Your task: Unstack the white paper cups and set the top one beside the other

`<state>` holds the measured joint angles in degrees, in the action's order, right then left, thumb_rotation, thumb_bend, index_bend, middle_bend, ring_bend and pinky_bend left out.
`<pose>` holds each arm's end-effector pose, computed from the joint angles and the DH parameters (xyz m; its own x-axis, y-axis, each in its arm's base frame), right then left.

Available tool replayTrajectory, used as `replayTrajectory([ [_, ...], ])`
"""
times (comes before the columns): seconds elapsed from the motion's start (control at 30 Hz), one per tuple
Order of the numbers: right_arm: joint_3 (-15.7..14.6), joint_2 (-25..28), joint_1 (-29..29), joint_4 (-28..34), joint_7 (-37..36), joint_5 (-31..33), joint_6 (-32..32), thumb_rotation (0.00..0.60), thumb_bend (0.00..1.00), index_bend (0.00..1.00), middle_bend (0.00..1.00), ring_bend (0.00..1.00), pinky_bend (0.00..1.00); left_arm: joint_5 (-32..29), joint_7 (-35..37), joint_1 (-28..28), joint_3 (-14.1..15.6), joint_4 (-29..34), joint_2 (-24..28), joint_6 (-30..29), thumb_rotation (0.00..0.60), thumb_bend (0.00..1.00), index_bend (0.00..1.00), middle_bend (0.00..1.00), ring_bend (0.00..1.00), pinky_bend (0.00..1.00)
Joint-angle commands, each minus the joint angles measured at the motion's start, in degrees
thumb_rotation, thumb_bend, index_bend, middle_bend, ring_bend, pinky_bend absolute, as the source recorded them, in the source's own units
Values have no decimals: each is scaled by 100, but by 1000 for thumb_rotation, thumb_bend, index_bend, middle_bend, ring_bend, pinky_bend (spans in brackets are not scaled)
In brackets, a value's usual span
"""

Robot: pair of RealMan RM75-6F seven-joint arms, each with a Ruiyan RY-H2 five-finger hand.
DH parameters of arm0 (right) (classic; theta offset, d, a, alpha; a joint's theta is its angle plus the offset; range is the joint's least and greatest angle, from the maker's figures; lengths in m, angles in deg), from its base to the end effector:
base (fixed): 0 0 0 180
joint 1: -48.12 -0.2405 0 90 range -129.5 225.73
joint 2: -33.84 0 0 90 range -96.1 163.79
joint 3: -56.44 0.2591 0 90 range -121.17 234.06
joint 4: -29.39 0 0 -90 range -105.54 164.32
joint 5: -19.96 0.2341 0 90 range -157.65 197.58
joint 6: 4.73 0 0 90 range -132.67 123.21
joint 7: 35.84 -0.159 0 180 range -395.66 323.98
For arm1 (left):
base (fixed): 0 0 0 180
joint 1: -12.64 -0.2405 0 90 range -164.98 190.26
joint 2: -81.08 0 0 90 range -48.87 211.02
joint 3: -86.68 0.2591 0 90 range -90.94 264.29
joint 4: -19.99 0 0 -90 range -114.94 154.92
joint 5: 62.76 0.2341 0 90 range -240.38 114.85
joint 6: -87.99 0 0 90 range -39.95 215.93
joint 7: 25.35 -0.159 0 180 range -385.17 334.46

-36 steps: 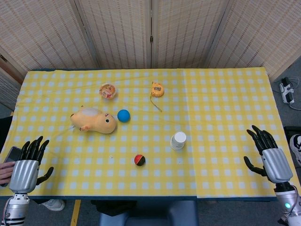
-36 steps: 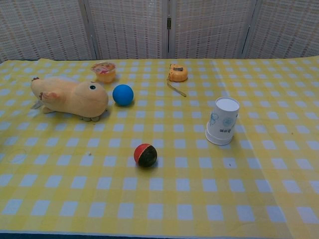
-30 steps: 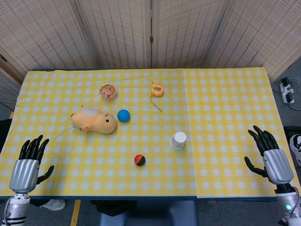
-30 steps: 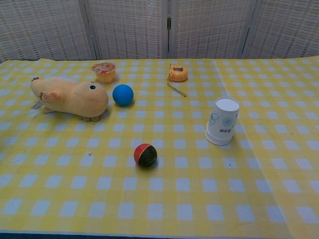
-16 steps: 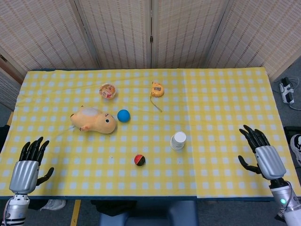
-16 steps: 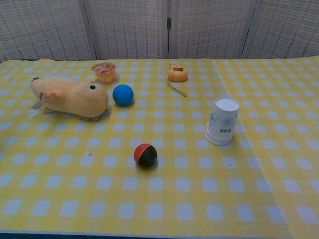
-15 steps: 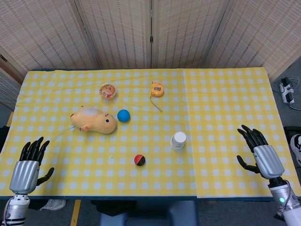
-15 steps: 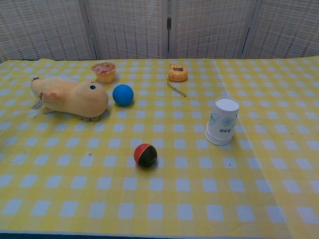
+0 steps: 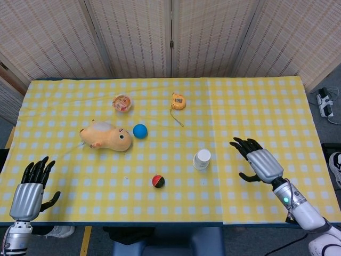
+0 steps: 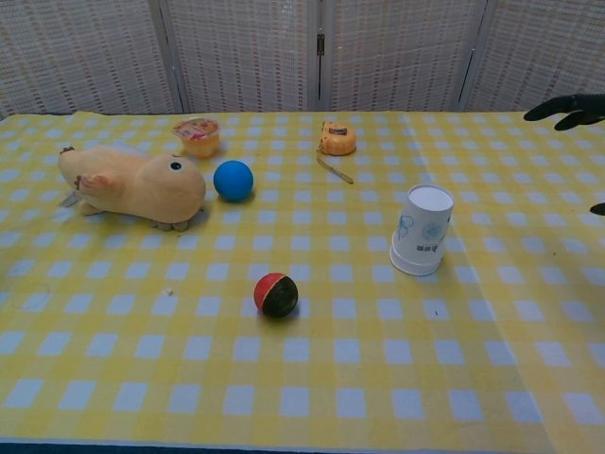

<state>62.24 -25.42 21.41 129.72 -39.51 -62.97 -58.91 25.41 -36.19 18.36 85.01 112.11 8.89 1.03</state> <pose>-0.2355 -0.2977 0.0844 0.3839 -0.3563 0.8519 -0.9095 -0.3052 0.2822 -0.2976 0.1963 0.0921 0.4457 -0.0152 0.8951 0.8929 -0.0635 -0.4457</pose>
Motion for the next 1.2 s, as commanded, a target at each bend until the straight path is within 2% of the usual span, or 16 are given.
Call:
replayTrajectory([
  [0.03,224,-182,-483,67,348,615,607,600,315,122,57,91,55,-18,30,-3,8,-29,-7,22,600,335,49,44,70,0],
  [0.37,364,-547,-1172,-75,881,1589,1329,600,315,159,62,86,55,-94,109,-33,29,-90,8,72,600,335,42,44,69,0],
  [0.57,329,-671,-1501,-175,1117,2121,1627,600,315,168,67,89,55,-132,118,-19,32,-111,2,140,600,335,41,44,66,0],
  [0.9,227,-810,-1932,-311,1358,2709,1859,600,320,184,68,93,55,-163,77,-3,31,-88,10,194,600,335,39,44,61,0],
  [1.2,143,-941,-2211,-445,1424,3082,1920,600,396,210,73,94,55,-193,93,2,29,-109,5,227,600,335,39,44,60,0],
])
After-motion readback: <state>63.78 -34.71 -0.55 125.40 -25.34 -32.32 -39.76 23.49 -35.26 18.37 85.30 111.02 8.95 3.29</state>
